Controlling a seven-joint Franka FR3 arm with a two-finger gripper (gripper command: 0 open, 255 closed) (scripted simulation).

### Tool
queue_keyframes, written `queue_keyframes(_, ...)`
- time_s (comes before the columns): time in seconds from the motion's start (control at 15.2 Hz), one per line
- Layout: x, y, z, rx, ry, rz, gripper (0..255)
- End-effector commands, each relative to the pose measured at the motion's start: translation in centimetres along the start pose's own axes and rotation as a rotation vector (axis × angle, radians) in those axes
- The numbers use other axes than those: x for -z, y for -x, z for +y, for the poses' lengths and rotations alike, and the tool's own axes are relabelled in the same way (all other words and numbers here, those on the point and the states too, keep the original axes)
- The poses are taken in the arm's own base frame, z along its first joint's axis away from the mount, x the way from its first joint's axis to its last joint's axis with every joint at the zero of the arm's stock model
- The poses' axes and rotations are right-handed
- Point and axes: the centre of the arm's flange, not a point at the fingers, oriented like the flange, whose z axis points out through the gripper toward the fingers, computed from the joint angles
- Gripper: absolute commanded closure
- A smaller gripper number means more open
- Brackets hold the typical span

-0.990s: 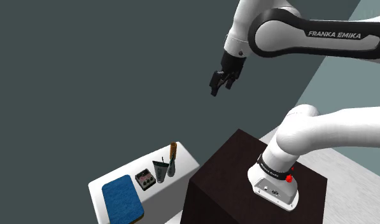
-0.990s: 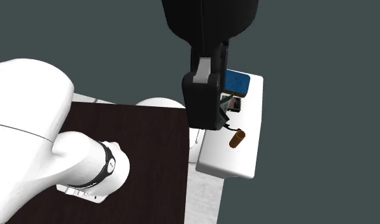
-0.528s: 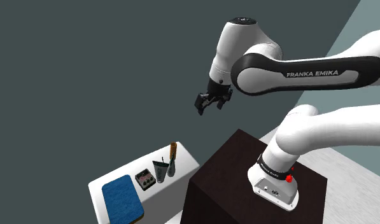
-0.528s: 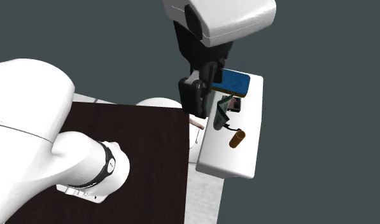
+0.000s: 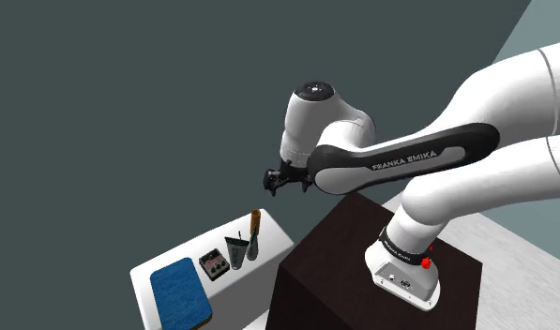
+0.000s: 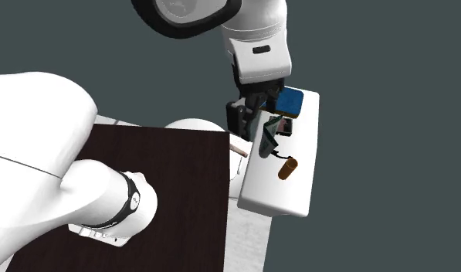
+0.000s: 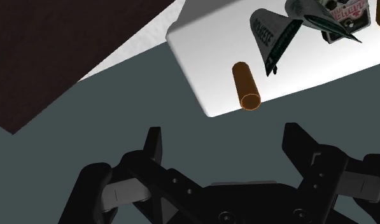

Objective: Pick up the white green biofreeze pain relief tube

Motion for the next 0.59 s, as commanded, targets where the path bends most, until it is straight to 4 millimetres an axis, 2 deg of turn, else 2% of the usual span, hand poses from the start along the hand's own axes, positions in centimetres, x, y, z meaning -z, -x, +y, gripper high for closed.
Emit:
queue_keyframes(0.0, -2.4, 0.8, -1.8, -0.072, 0.011, 0.007, 0)
queue_keyframes(0.53, -11.3, 2.1, -8.5, -0.340, 0.071, 0.043, 0)
